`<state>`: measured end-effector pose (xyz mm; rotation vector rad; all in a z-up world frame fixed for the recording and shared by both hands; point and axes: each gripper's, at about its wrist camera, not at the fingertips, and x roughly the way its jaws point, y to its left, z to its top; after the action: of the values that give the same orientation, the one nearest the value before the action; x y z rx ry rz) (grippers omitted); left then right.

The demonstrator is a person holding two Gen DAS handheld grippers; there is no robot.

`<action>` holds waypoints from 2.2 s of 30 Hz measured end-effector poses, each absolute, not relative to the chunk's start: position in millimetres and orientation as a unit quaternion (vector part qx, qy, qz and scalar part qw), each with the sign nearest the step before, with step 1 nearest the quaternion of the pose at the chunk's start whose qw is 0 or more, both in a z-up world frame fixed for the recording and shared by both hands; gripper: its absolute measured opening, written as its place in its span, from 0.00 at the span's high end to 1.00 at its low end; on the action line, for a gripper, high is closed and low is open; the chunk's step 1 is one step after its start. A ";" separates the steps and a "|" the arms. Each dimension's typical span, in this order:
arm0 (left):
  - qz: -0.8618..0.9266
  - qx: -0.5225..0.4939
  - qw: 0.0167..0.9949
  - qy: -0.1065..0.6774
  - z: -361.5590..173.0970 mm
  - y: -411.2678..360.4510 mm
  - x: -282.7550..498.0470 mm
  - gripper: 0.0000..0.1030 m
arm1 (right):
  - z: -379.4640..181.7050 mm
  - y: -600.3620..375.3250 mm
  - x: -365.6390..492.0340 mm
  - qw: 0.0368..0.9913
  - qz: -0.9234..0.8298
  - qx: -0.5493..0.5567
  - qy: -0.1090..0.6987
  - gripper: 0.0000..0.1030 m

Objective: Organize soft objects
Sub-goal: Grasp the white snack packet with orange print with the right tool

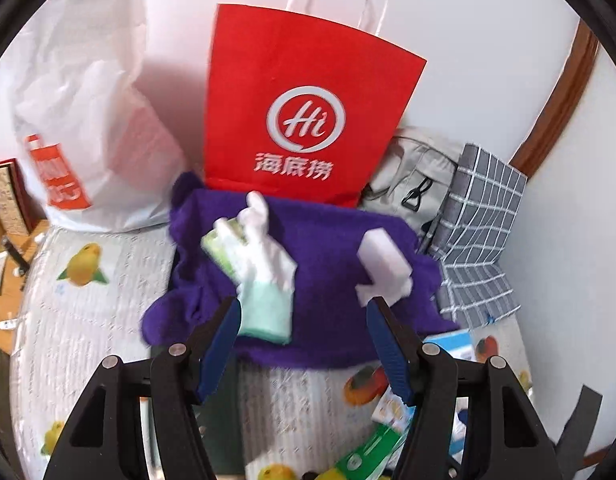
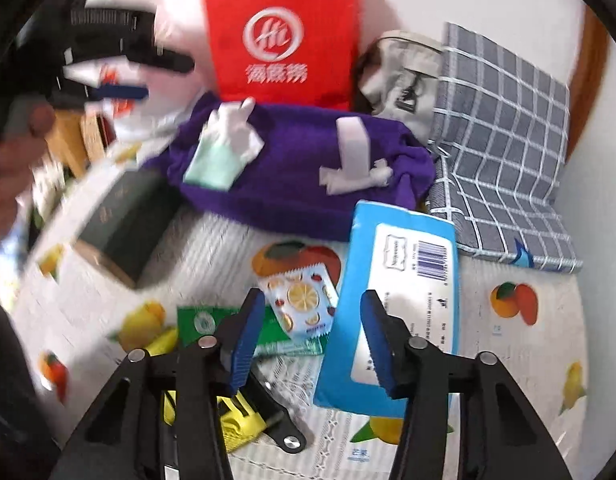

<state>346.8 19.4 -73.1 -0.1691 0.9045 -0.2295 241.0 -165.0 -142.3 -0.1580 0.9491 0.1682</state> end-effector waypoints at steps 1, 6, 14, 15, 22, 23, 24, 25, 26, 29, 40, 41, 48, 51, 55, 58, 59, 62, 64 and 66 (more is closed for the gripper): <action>-0.106 -0.079 0.890 0.436 -75.0 22.8 340.4 0.39 | -147.3 -157.9 241.6 0.880 0.082 -0.094 0.457 0.58; -0.098 -0.077 0.888 0.443 -95.1 44.6 308.7 0.39 | -172.9 -136.9 249.2 0.866 0.062 -0.154 0.471 0.66; -0.081 -0.091 0.874 0.471 -129.9 72.9 271.4 0.39 | -203.2 -120.9 261.2 0.857 0.035 -0.208 0.471 0.91; -0.078 -0.093 0.872 0.475 -132.7 75.3 267.2 0.39 | -201.6 -120.9 261.2 0.859 0.031 -0.208 0.466 0.93; -0.065 -0.099 0.866 0.485 -136.4 82.2 246.2 0.39 | -153.2 -143.4 229.0 0.891 0.064 -0.114 0.434 0.98; -0.063 -0.100 0.866 0.487 -136.8 82.4 242.4 0.39 | -147.0 -148.3 221.2 0.893 0.074 -0.098 0.432 0.98; -0.061 -0.101 0.865 0.488 -137.7 82.5 239.2 0.39 | -143.5 -151.2 215.0 0.893 0.083 -0.087 0.433 0.98; -0.059 -0.102 0.864 0.490 -138.8 82.0 235.0 0.39 | -140.2 -154.6 206.2 0.893 0.095 -0.078 0.434 0.98; -0.056 -0.101 0.863 0.492 -140.3 81.2 229.8 0.39 | -137.2 -158.4 196.4 0.893 0.103 -0.068 0.433 0.98; -0.052 -0.105 0.857 0.502 -146.7 79.0 215.4 0.39 | -133.0 -167.6 171.4 0.894 0.115 -0.053 0.429 0.98; -0.040 -0.111 0.841 0.528 -166.4 68.1 168.1 0.39 | -167.6 -237.8 125.6 0.862 0.152 0.105 0.473 0.97; -0.039 -0.110 0.840 0.529 -167.2 66.2 165.3 0.39 | -175.0 -243.3 125.6 0.858 0.142 0.110 0.481 0.97; -0.037 -0.090 0.838 0.537 -171.6 50.9 154.9 0.39 | -197.1 -282.7 120.5 0.859 0.092 0.147 0.482 0.67; -0.039 -0.085 0.836 0.540 -174.9 44.6 153.3 0.39 | -201.2 -283.5 113.4 0.865 0.073 0.142 0.476 0.42; -0.051 -0.089 0.830 0.547 -180.9 37.8 153.0 0.39 | -211.0 -276.5 115.6 0.863 0.073 0.134 0.482 0.38; -0.054 -0.085 0.832 0.545 -184.2 33.3 151.1 0.39 | -217.6 -260.8 118.0 0.867 0.066 0.117 0.481 0.37; -0.057 -0.085 0.831 0.546 -185.7 32.2 150.4 0.39 | -218.0 -253.0 118.4 0.873 0.058 0.100 0.474 0.37; -0.060 -0.078 0.831 0.548 -189.3 30.9 149.2 0.39 | -221.4 -236.1 122.2 0.881 0.041 0.061 0.468 0.27; -0.058 -0.076 0.831 0.548 -191.0 32.0 148.7 0.39 | -223.6 -227.5 124.0 0.886 0.023 0.038 0.462 0.27; -0.058 -0.074 0.832 0.547 -192.5 33.0 147.6 0.39 | -225.3 -221.7 123.9 0.892 0.005 0.011 0.452 0.36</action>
<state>147.6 33.0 -192.5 -0.1577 1.1607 -0.1221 123.9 -221.7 -225.3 0.0225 0.9382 0.0100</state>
